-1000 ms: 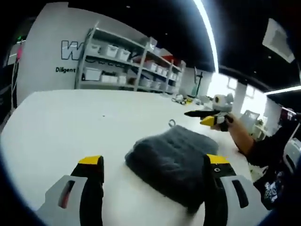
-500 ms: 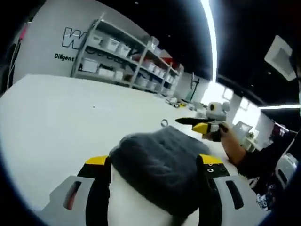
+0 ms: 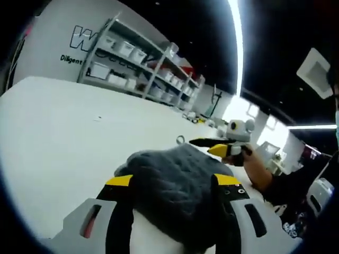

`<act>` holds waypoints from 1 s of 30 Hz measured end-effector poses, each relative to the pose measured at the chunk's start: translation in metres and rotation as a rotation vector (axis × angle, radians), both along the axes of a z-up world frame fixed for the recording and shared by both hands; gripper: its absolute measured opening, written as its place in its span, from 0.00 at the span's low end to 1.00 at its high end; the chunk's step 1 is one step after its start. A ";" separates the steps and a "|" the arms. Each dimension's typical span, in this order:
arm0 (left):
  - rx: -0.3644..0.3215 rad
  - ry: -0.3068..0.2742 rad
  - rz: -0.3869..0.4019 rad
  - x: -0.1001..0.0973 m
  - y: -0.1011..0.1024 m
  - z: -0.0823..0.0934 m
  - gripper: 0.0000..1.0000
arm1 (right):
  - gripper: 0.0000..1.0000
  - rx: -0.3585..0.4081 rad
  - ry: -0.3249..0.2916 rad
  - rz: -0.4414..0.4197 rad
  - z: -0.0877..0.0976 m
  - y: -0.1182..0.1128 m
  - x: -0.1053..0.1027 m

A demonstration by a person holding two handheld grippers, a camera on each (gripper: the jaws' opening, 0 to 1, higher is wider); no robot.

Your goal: Open the folded towel by lifting each exposed corner and separating the folded layers until the towel lies flat within the target outline without major curled edges

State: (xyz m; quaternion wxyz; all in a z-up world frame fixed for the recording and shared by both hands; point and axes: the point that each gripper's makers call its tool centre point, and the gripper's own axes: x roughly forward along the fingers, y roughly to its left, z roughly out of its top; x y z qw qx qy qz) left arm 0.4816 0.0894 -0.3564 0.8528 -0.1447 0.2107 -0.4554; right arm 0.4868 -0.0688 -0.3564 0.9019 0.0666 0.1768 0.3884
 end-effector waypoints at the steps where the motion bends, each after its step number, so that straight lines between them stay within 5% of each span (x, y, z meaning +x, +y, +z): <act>1: -0.001 0.004 0.000 0.000 -0.001 -0.001 0.54 | 0.58 0.004 0.005 0.002 -0.001 0.002 -0.001; 9: 0.011 0.051 0.045 0.007 0.004 -0.012 0.44 | 0.47 0.051 0.077 0.024 -0.013 0.010 0.007; 25: -0.003 0.061 0.081 -0.001 -0.007 -0.018 0.11 | 0.18 0.098 0.100 0.073 -0.015 0.022 0.006; 30: 0.005 0.066 0.084 -0.004 -0.010 -0.020 0.08 | 0.06 0.115 0.085 0.103 -0.010 0.024 0.006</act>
